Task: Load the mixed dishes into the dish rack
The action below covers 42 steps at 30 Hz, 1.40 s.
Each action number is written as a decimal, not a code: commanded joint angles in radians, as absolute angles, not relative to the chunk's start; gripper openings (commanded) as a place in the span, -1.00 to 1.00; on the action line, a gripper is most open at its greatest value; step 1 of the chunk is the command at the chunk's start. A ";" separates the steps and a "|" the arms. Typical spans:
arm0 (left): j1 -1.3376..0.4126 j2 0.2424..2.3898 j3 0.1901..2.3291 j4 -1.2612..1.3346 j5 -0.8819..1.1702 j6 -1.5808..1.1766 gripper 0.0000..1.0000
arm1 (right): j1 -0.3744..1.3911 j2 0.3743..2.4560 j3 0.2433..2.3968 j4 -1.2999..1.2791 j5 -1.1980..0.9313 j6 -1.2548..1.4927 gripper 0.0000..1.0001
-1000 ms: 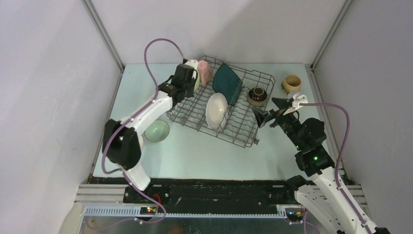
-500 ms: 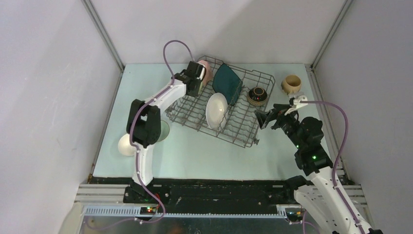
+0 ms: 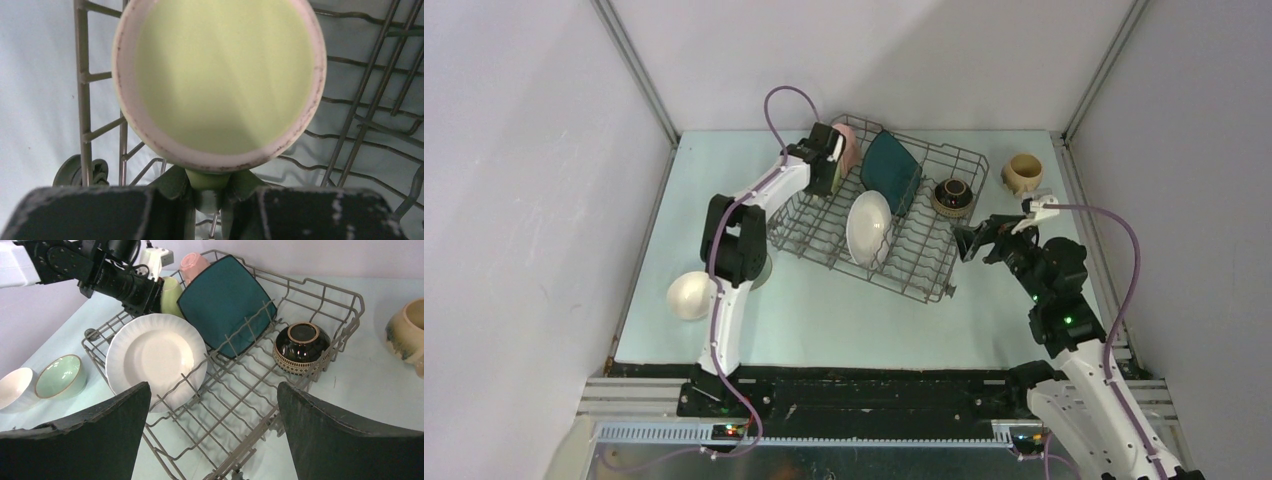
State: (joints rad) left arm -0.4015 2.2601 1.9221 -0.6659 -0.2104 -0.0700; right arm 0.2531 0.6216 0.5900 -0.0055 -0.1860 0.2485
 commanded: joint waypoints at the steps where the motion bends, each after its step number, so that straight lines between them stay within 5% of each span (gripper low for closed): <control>1: -0.388 2.285 2.018 -0.672 -0.183 -0.058 -0.84 | 0.239 0.643 0.588 0.017 -0.174 0.293 0.99; 4: -0.385 2.304 2.037 -0.689 -0.155 -0.051 -0.80 | 0.236 0.649 0.585 0.005 -0.173 0.289 0.99; 12: -0.385 2.307 2.057 -0.740 -0.180 -0.061 -0.22 | 0.216 0.656 0.569 0.025 -0.203 0.287 0.99; 22: -0.385 2.221 2.042 -0.761 -0.212 -0.067 0.02 | 0.212 0.648 0.569 0.013 -0.219 0.297 0.99; 31: -0.385 2.086 2.010 -0.799 -0.228 -0.076 0.53 | 0.210 0.631 0.569 0.008 -0.244 0.311 0.99; 37: -0.385 1.939 1.879 -0.762 -0.250 -0.122 0.49 | 0.210 0.617 0.569 0.005 -0.195 0.329 0.99; 42: -0.385 1.653 1.568 -0.602 -0.213 -0.182 0.49 | 0.203 0.692 0.582 -0.049 0.106 0.457 0.99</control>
